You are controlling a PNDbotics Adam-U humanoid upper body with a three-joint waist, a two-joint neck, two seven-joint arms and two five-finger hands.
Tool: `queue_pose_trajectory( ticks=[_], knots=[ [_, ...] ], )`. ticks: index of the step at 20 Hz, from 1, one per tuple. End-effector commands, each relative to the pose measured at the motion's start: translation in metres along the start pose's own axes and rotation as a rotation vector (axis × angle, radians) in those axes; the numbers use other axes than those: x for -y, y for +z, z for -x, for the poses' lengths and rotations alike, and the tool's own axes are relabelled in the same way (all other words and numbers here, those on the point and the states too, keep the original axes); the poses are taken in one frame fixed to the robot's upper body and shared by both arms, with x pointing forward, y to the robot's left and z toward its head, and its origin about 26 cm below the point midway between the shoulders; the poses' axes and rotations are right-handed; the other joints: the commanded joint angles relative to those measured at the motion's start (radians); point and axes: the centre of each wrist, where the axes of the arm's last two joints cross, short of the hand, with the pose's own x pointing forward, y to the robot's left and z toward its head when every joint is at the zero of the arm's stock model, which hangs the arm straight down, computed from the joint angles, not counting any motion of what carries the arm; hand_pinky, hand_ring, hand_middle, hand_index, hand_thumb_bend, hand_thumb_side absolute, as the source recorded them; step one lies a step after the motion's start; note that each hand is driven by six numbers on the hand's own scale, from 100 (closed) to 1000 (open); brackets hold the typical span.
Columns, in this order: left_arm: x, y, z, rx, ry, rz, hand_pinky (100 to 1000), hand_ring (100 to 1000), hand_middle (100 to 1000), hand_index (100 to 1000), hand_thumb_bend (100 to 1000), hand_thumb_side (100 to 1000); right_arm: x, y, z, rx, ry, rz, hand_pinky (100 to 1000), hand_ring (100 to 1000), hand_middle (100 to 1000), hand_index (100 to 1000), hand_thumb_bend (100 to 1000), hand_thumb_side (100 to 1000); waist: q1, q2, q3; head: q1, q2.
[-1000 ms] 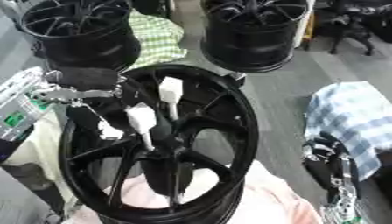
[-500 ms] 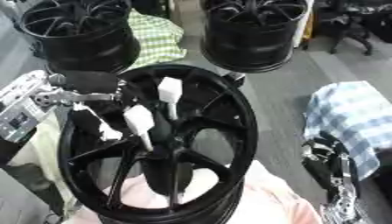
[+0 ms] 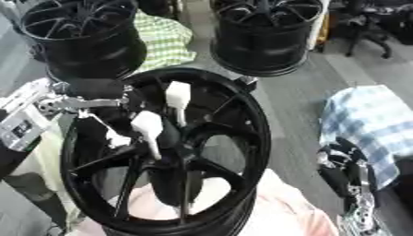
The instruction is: Pull the pin out of the wheel hub.
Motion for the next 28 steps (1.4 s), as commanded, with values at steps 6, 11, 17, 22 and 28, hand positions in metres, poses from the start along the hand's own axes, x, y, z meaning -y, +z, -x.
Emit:
queue_pose_trajectory(
  ticks=[6,11,17,22,28],
  knots=[
    [-0.04,0.02,0.0,0.345,-0.178,0.113,392,100,416,641,100,337,0.004,-0.003,-0.004,0.018,0.005,-0.002,720,655,709,823,100,175,-0.002,-0.011,0.005,-0.003,-0.002],
    [-0.072,0.048,-0.006,0.388,-0.188,-0.032,396,100,414,632,100,249,0.005,-0.003,-0.003,0.015,0.008,0.002,720,655,709,823,100,175,-0.001,-0.015,0.01,-0.001,-0.002],
    [-0.081,0.132,0.0,0.31,-0.156,-0.186,397,100,421,640,100,244,0.008,-0.003,-0.001,0.011,0.015,0.02,720,655,708,823,100,176,0.004,-0.017,0.026,-0.011,-0.002],
    [-0.036,0.194,0.012,0.136,-0.059,-0.165,414,100,464,681,100,264,0.01,-0.003,-0.002,0.015,0.016,0.027,720,655,708,823,100,176,0.001,-0.014,0.039,-0.017,-0.002],
    [0.054,0.228,0.026,-0.091,0.099,-0.004,469,100,625,846,100,564,0.009,-0.004,-0.004,0.016,0.008,0.034,720,655,708,823,100,176,-0.008,-0.009,0.049,-0.026,-0.002]
  ],
)
